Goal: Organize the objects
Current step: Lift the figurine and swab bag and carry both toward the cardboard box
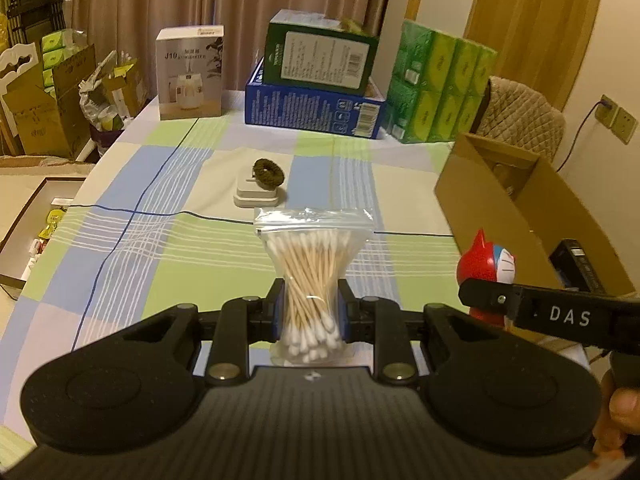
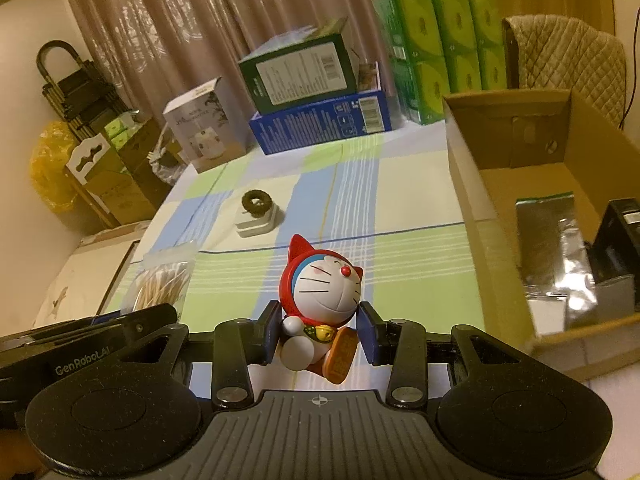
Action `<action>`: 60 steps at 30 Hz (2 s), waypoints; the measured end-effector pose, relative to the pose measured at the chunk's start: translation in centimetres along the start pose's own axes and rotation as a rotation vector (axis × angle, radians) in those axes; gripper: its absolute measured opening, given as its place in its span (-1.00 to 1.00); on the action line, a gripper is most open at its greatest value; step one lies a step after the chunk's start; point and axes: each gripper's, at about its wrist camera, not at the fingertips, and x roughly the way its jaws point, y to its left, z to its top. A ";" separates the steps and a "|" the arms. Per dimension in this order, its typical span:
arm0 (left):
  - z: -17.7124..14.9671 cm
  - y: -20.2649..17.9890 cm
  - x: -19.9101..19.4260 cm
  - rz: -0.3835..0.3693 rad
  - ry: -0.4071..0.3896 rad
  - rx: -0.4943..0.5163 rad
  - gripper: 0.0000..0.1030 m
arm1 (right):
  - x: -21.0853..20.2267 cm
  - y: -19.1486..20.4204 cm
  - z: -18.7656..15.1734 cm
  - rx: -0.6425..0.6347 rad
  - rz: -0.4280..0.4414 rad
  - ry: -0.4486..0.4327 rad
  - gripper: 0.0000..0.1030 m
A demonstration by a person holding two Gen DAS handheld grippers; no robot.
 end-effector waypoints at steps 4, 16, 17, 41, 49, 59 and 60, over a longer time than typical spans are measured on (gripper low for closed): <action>-0.4 -0.9 -2.1 -0.012 -0.016 0.009 -0.59 | -2.2 0.4 -0.3 -0.007 0.004 -0.019 -0.28; -1.2 -3.3 -6.6 -0.040 -0.053 0.049 -0.59 | -7.3 0.5 -2.0 -0.039 -0.017 -0.053 -0.28; -1.2 -3.5 -6.9 -0.041 -0.055 0.054 -0.59 | -7.6 0.4 -2.1 -0.038 -0.020 -0.054 -0.28; -2.2 -8.8 -8.3 -0.105 -0.050 0.117 -0.59 | -12.2 -3.7 -3.7 -0.052 -0.114 -0.089 -0.28; -2.3 -10.3 -8.0 -0.125 -0.041 0.136 -0.59 | -13.1 -5.2 -3.9 -0.035 -0.134 -0.098 -0.28; -2.5 -12.6 -7.4 -0.158 -0.030 0.163 -0.59 | -14.0 -7.2 -3.9 -0.005 -0.159 -0.106 -0.28; -2.5 -12.8 -7.4 -0.161 -0.029 0.165 -0.59 | -14.1 -7.5 -3.8 -0.001 -0.163 -0.108 -0.28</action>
